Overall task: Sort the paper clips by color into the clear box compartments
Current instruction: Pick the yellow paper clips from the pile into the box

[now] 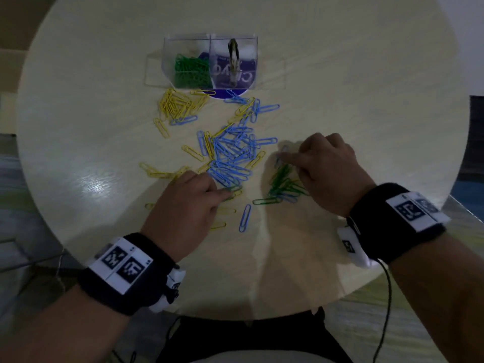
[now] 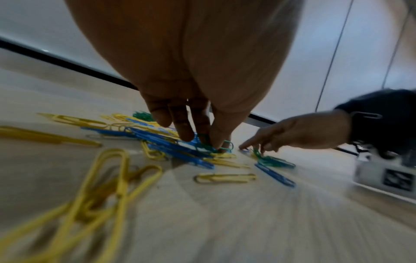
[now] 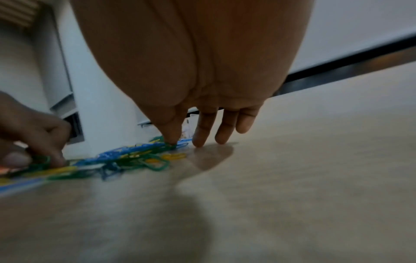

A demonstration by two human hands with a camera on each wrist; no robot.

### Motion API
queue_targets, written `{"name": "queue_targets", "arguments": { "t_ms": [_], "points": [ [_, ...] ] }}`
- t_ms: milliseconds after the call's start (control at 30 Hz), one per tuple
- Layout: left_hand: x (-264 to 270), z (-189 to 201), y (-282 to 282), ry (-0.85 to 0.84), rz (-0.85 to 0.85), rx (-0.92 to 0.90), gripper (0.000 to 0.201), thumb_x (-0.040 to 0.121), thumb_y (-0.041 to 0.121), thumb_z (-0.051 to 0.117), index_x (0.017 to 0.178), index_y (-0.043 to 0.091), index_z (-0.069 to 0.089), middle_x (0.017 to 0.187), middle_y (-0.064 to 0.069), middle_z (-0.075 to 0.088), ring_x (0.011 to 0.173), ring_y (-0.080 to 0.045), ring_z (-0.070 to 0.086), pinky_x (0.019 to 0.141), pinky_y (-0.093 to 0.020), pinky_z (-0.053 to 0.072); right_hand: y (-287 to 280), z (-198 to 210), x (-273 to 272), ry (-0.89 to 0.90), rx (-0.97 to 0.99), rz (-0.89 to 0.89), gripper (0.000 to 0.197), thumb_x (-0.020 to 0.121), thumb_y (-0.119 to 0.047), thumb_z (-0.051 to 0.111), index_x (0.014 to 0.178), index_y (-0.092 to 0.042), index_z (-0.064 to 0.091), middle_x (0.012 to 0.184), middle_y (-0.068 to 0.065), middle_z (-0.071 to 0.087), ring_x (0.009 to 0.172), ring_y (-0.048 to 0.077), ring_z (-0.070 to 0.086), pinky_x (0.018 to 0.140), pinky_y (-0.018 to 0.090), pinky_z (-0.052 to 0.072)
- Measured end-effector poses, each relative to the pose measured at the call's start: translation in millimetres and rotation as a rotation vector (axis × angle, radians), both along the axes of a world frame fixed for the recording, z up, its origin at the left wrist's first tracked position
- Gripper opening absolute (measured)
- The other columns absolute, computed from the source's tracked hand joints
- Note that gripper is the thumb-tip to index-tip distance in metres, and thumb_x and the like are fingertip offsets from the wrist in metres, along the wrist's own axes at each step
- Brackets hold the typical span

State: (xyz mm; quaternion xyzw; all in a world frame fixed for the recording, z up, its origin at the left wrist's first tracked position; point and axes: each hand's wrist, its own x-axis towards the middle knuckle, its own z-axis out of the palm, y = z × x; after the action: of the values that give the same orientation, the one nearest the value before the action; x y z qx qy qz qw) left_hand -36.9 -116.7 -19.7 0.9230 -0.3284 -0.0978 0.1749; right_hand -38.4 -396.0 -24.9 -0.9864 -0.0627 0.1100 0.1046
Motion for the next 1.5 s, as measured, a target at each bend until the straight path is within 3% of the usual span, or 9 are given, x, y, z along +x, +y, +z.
{"name": "queue_targets", "arguments": {
  "t_ms": [233, 367, 433, 567, 800, 1000, 1233, 1367, 1500],
  "points": [
    [-16.8, 4.7, -9.9, -0.027, -0.017, 0.043, 0.049, 0.084, 0.010, 0.056, 0.128, 0.031, 0.060, 0.088, 0.000, 0.050, 0.083, -0.027, 0.047, 0.073, -0.042, 0.043, -12.4, -4.0, 18.1, 0.000, 0.161, -0.187, 0.064, 0.080, -0.026, 0.050, 0.142, -0.030, 0.037, 0.109, 0.012, 0.054, 0.099, 0.041, 0.049, 0.088, 0.047, 0.042],
    [-10.8, 6.8, -4.2, -0.006, 0.286, -0.170, 0.033, 0.089, 0.015, 0.057, 0.120, 0.019, 0.065, 0.091, 0.000, 0.059, 0.089, -0.026, 0.054, 0.084, -0.035, 0.043, -26.8, -0.7, -8.2, -0.091, 0.410, -0.232, 0.034, 0.077, -0.013, 0.068, 0.110, -0.020, 0.067, 0.095, 0.006, 0.062, 0.090, 0.030, 0.060, 0.086, 0.038, 0.047],
    [-6.3, 7.7, -9.8, -0.039, 0.284, -0.175, 0.023, 0.089, 0.020, 0.061, 0.110, 0.017, 0.070, 0.089, 0.000, 0.065, 0.087, -0.026, 0.056, 0.083, -0.034, 0.042, -27.7, 0.0, -20.2, -0.099, 0.406, -0.203, 0.025, 0.074, -0.010, 0.074, 0.097, -0.019, 0.072, 0.092, 0.006, 0.065, 0.087, 0.029, 0.061, 0.082, 0.033, 0.045],
    [-2.0, -3.1, -27.8, -0.044, 0.115, -0.082, 0.014, 0.085, 0.022, 0.065, 0.095, 0.018, 0.073, 0.083, -0.001, 0.065, 0.083, -0.026, 0.057, 0.079, -0.036, 0.043, -19.7, -2.3, -28.0, -0.075, 0.325, -0.077, 0.024, 0.076, -0.024, 0.061, 0.096, -0.027, 0.073, 0.091, 0.000, 0.065, 0.085, 0.030, 0.058, 0.079, 0.038, 0.048],
    [15.8, -12.5, -23.9, 0.012, 0.240, -0.076, 0.017, 0.086, 0.020, 0.066, 0.102, 0.017, 0.072, 0.087, -0.003, 0.066, 0.086, -0.028, 0.057, 0.080, -0.037, 0.045, -14.8, -4.9, -27.3, -0.157, 0.207, -0.060, 0.037, 0.078, -0.020, 0.056, 0.114, -0.021, 0.067, 0.096, 0.007, 0.063, 0.085, 0.035, 0.054, 0.077, 0.041, 0.049],
    [3.2, -13.1, -12.9, 0.016, 0.231, -0.037, 0.023, 0.086, 0.025, 0.062, 0.107, 0.022, 0.071, 0.087, -0.001, 0.064, 0.086, -0.027, 0.056, 0.079, -0.039, 0.046, -23.2, 1.2, -42.0, -0.080, 0.187, 0.043, 0.029, 0.082, -0.024, 0.053, 0.102, -0.026, 0.073, 0.091, 0.000, 0.066, 0.082, 0.033, 0.056, 0.076, 0.040, 0.049],
    [5.0, -9.4, -8.5, 0.030, 0.182, 0.011, 0.014, 0.081, 0.025, 0.071, 0.094, 0.022, 0.068, 0.089, 0.001, 0.061, 0.087, -0.027, 0.054, 0.079, -0.044, 0.047, -48.4, -1.3, -42.6, -0.130, 0.104, -0.191, 0.032, 0.079, -0.027, 0.057, 0.106, -0.016, 0.070, 0.095, 0.012, 0.064, 0.086, 0.039, 0.054, 0.082, 0.043, 0.047],
    [8.4, -7.1, -12.2, 0.023, 0.097, 0.052, 0.024, 0.078, 0.024, 0.075, 0.100, 0.021, 0.067, 0.094, 0.001, 0.061, 0.091, -0.027, 0.053, 0.082, -0.041, 0.046, -41.2, 8.2, -40.4, -0.135, 0.207, -0.247, 0.016, 0.076, -0.017, 0.071, 0.092, -0.015, 0.070, 0.090, 0.011, 0.064, 0.085, 0.036, 0.057, 0.081, 0.039, 0.045],
    [12.3, -9.4, -15.0, 0.026, 0.036, 0.071, 0.015, 0.077, 0.022, 0.075, 0.087, 0.019, 0.064, 0.087, 0.000, 0.056, 0.085, -0.026, 0.050, 0.077, -0.040, 0.045, -11.2, 6.6, -36.7, -0.030, 0.267, -0.186, 0.019, 0.073, -0.037, 0.072, 0.081, -0.021, 0.067, 0.079, 0.005, 0.061, 0.078, 0.031, 0.058, 0.075, 0.034, 0.046]
  ]
}}
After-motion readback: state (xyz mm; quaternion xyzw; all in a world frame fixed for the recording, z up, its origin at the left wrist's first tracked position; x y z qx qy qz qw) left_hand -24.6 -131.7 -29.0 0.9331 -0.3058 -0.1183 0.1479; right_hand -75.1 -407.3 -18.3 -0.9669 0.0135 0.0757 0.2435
